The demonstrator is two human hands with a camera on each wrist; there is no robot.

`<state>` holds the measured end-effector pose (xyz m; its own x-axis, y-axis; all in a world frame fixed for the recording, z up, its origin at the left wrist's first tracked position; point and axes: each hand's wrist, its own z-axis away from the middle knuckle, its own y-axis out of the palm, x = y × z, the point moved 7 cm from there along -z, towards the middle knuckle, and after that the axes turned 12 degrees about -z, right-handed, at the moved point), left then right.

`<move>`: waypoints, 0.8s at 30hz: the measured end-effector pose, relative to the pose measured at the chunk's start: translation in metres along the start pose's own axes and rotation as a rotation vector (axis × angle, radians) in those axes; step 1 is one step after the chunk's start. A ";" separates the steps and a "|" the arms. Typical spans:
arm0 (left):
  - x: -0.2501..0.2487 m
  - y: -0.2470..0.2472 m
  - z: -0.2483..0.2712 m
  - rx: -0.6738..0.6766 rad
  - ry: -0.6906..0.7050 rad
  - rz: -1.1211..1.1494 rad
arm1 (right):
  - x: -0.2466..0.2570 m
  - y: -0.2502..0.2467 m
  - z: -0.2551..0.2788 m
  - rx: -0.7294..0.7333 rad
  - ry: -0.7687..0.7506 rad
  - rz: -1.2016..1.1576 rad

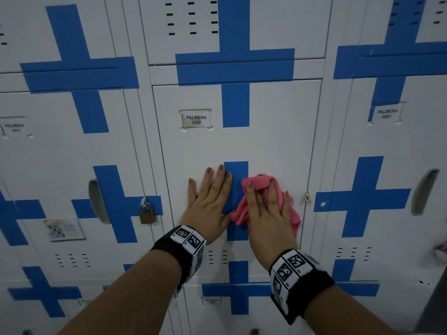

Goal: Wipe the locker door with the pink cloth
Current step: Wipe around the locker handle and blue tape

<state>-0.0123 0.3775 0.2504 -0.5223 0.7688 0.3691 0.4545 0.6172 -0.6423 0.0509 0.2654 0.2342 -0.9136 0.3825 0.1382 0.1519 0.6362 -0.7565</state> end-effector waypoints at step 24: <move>0.000 0.000 -0.001 -0.019 -0.006 0.010 | 0.001 0.004 0.029 0.028 -0.060 0.075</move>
<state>-0.0117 0.3777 0.2510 -0.5221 0.7739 0.3584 0.4734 0.6125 -0.6331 0.0393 0.2490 0.2123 -0.9212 0.3868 0.0422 0.2111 0.5880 -0.7808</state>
